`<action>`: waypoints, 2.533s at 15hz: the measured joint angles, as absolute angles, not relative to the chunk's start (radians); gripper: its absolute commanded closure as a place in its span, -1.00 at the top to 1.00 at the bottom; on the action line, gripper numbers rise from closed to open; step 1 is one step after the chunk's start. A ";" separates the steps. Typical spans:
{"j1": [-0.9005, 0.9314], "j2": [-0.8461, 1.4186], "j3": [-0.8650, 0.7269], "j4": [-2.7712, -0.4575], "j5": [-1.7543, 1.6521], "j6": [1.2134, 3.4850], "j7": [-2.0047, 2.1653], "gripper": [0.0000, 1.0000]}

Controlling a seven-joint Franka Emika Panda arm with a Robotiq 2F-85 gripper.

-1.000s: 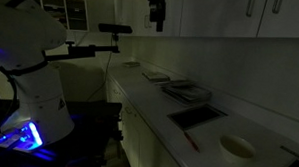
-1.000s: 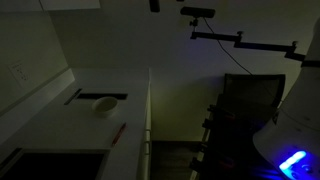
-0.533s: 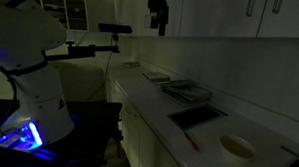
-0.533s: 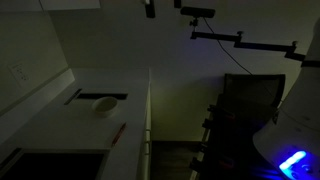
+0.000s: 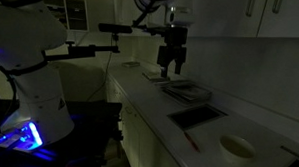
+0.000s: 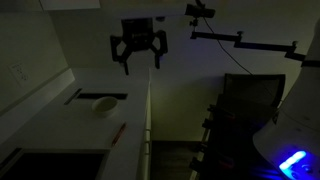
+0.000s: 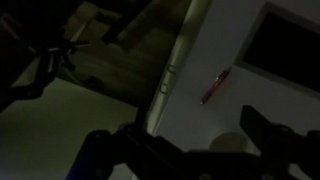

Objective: Pick up the pen and put it in the bowl

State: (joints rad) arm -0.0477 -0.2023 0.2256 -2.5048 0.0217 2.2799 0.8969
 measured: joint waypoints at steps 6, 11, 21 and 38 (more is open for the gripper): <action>-0.015 0.117 0.170 -2.474 0.053 2.567 1.143 1.00; 0.036 0.188 0.121 -2.445 0.068 2.587 1.165 1.00; 0.061 0.395 0.044 -2.353 0.108 2.705 1.139 1.00; 0.106 0.823 -0.002 -1.945 0.254 2.698 1.105 -0.72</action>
